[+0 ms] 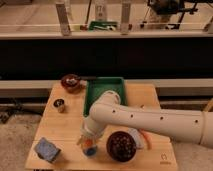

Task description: Place apple in plastic cup

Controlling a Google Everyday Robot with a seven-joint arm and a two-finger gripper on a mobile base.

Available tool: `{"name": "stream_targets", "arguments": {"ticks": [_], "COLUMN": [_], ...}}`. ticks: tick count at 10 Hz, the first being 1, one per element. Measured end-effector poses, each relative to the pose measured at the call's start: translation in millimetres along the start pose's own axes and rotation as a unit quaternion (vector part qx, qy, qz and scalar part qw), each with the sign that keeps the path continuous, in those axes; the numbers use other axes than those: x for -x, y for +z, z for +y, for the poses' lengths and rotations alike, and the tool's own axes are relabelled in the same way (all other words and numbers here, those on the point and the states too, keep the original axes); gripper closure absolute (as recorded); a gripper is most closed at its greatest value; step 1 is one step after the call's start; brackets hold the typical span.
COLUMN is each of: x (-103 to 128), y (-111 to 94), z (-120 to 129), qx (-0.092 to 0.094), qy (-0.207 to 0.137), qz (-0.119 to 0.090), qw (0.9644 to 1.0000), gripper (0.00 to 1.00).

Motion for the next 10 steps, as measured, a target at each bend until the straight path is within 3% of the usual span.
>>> {"name": "stream_targets", "arguments": {"ticks": [3,10], "x": [1,3], "y": [-8,-16], "z": [3,1], "qx": [-0.008,-0.002], "qy": [0.002,-0.010], "qz": [0.006,-0.002], "qw": [1.0000,0.9999], "gripper": [1.00,1.00]}}
